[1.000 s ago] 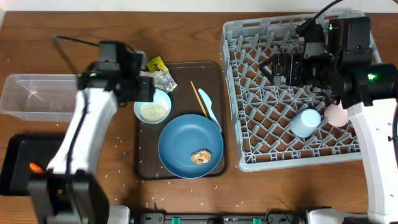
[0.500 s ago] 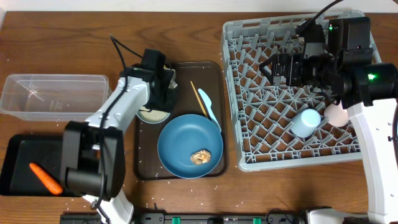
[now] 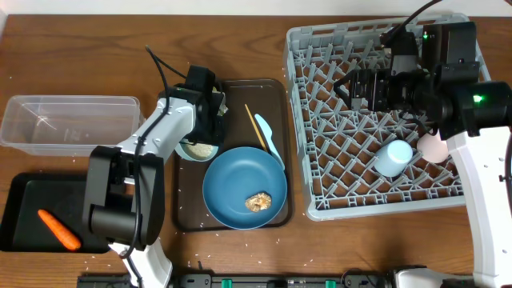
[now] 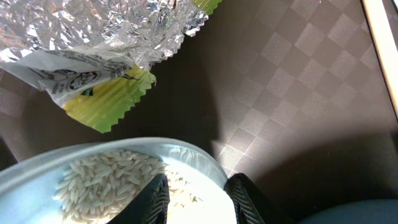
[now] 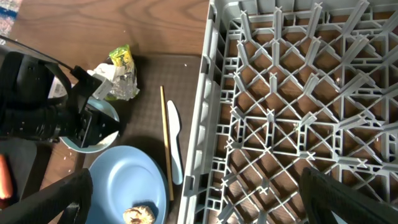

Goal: Sort waste into correct bins and load items into the dishwasher rack

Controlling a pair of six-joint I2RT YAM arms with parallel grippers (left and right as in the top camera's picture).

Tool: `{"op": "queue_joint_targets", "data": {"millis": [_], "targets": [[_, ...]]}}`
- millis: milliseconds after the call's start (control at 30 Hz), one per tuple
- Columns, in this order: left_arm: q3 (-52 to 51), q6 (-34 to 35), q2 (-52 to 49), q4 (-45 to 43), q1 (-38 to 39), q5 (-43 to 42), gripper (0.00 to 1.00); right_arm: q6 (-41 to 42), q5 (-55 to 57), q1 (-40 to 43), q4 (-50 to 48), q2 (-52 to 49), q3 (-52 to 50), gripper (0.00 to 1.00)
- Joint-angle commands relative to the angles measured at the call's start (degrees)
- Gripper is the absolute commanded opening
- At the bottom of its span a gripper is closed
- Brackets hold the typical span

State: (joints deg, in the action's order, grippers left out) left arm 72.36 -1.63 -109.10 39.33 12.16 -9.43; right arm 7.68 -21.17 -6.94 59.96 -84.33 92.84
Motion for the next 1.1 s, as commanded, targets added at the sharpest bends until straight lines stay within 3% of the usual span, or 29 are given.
{"op": "queue_joint_targets", "data": {"millis": [0,333,767,1067], "targets": [[0.55,1.16,0.48,0.22,-0.07,0.92,0.34,0.59,-0.02,-0.59,0.02,-0.07,0.11,0.99],[0.76,1.95,5.42,1.11,-0.07,0.92,0.41,0.61,-0.02,-0.59,0.02,-0.07,0.11,0.99],[0.55,1.9,6.12,1.6,0.98,1.03,0.42,0.61,-0.02,-0.59,-0.02,-0.07,0.11,0.99],[-0.31,4.31,5.33,-0.24,6.95,14.38,0.41,0.61,-0.04,-0.59,0.07,-0.07,0.11,0.99]]}}
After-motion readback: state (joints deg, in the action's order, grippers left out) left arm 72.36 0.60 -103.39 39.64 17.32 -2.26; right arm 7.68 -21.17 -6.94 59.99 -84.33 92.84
